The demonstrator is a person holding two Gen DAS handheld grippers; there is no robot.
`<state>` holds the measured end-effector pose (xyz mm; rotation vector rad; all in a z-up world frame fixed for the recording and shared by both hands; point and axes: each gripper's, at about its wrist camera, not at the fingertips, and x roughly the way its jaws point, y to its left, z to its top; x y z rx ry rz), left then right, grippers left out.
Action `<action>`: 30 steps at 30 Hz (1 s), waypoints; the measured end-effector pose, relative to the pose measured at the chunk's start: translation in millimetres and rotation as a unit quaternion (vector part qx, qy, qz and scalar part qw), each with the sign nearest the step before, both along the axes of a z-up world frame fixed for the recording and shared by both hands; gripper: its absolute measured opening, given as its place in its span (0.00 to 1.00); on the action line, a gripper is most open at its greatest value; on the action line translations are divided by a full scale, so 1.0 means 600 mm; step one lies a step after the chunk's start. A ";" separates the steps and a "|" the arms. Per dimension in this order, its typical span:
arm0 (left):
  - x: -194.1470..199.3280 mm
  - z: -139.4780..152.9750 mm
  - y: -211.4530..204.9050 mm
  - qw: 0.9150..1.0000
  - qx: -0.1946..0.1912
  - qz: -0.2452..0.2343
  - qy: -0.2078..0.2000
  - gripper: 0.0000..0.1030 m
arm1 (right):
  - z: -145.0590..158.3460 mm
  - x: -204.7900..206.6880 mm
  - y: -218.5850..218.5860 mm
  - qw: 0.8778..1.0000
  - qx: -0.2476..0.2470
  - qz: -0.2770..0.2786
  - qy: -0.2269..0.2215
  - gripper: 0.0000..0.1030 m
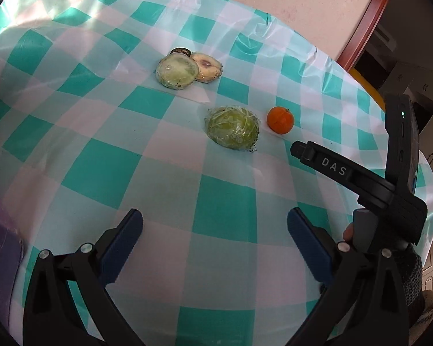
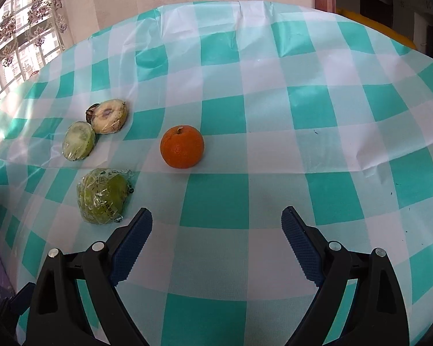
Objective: Organize fruits
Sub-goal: 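Close the right gripper on the orange while the left gripper grasps the wrapped green fruit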
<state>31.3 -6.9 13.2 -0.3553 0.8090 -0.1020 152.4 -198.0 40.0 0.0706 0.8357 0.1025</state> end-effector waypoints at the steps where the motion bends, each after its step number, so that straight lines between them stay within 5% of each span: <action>1: 0.005 0.003 -0.001 1.000 -0.002 0.000 -0.005 0.98 | 0.000 0.015 0.005 1.000 0.000 0.005 0.002 0.84; 9: 0.062 0.000 -0.006 1.000 -0.011 0.001 -0.003 0.98 | -0.007 0.110 0.043 0.999 -0.019 0.028 0.021 0.75; 12: 0.082 0.001 -0.008 1.000 -0.003 0.011 -0.003 0.98 | -0.014 0.122 0.055 0.998 -0.038 0.033 0.034 0.63; 14: 0.098 0.004 -0.013 1.000 0.011 0.017 -0.005 0.98 | -0.013 0.118 0.056 0.998 -0.033 0.041 0.029 0.42; 21: 0.158 0.008 -0.050 0.996 0.083 0.016 0.004 0.98 | -0.024 0.102 -0.056 0.989 0.135 -0.049 0.015 0.41; 27: 0.207 0.002 -0.087 0.991 0.133 -0.003 0.026 0.98 | -0.027 0.084 -0.058 0.987 0.152 -0.057 0.012 0.41; 30: 0.225 -0.007 -0.093 0.988 0.149 -0.003 0.049 0.84 | -0.024 0.082 -0.061 0.986 0.154 -0.057 0.012 0.41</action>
